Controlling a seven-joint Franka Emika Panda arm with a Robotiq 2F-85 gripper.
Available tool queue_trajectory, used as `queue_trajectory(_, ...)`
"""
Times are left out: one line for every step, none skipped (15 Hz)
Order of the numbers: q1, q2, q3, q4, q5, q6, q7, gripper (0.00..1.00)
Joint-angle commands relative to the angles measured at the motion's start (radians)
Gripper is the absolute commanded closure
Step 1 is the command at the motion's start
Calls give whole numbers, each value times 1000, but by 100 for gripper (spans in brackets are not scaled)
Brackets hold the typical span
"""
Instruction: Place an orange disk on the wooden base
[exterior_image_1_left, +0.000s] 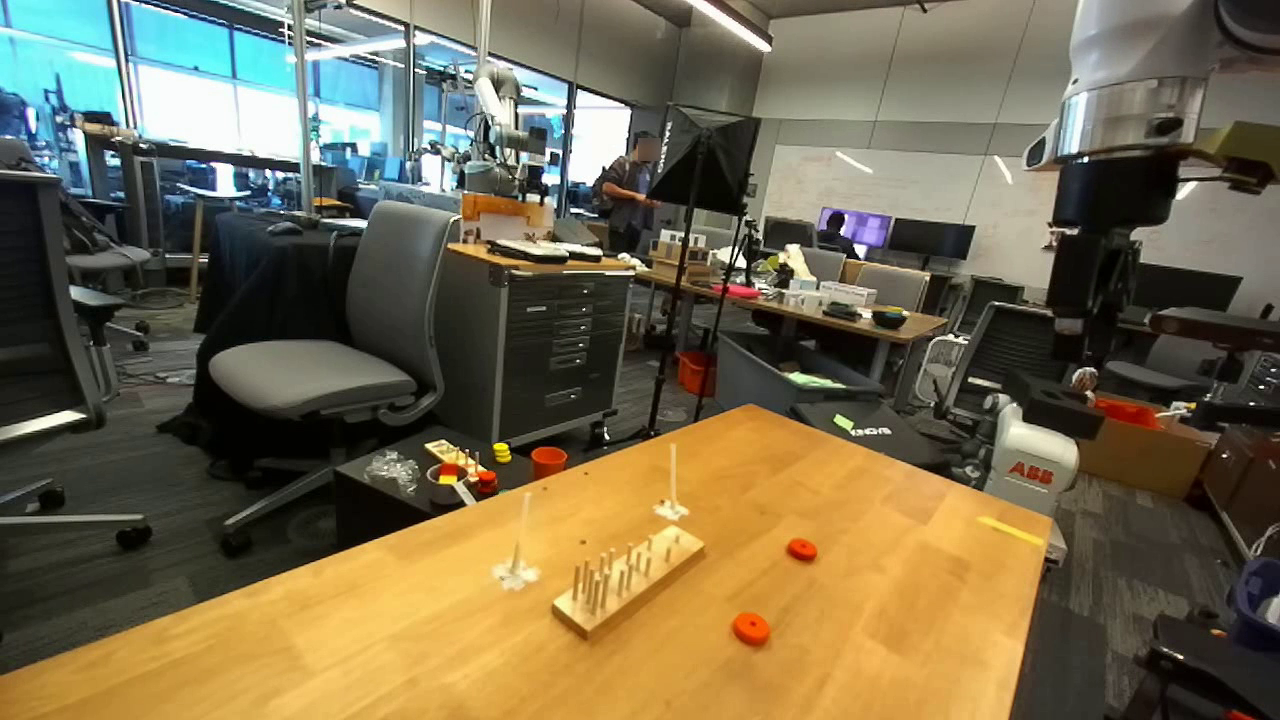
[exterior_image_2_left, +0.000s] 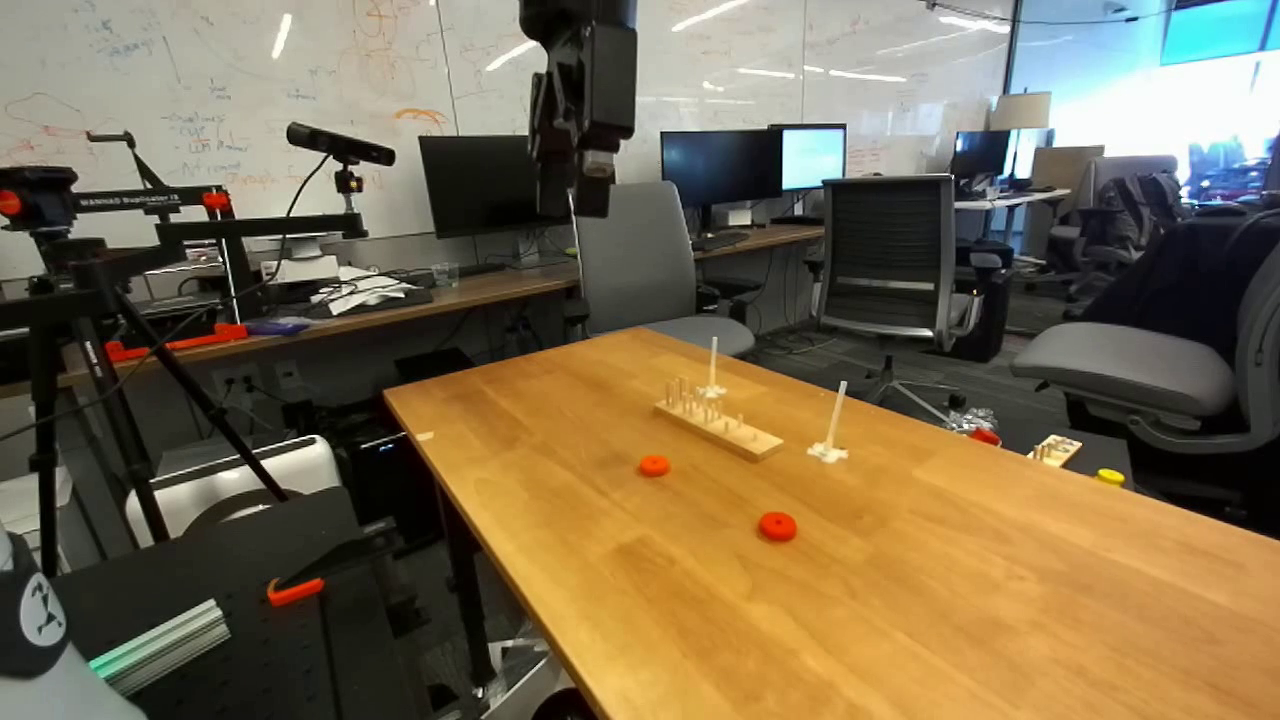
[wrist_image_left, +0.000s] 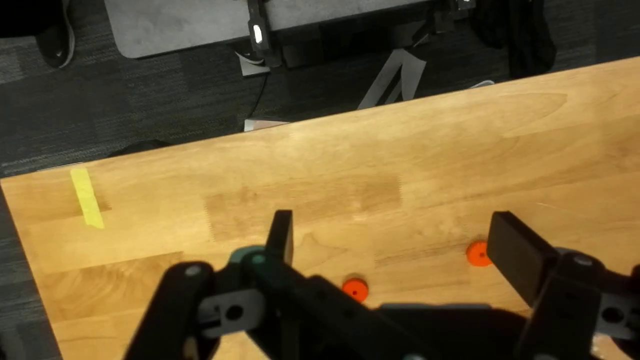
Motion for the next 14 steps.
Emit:
queue_trajectory(54, 41, 76, 55, 32, 36, 108, 0)
queue_trajectory(66, 56, 103, 68, 30, 65, 153, 0)
queue_trajectory(76, 77, 128, 85, 26, 102, 190, 0)
queue_trajectory(82, 112, 150, 117, 18, 117, 231, 0)
queue_trajectory(83, 163, 171, 165, 8, 114, 279, 0)
queue_trajectory(82, 207, 187, 202, -4, 121, 324, 0)
queue_trajectory(78, 260, 193, 255, -8, 88, 364, 0)
queue_trajectory(79, 297, 192, 289, -10, 66, 384, 0)
queue_trajectory(99, 185, 174, 173, 7, 113, 324, 0)
queue_trajectory(101, 226, 173, 206, 2, 108, 345, 0)
queue_trajectory(102, 260, 170, 230, -1, 106, 354, 0)
queue_trajectory(103, 283, 167, 246, -1, 105, 357, 0)
queue_trajectory(103, 296, 166, 255, -1, 104, 360, 0)
queue_trajectory(107, 313, 169, 266, -16, 94, 363, 0)
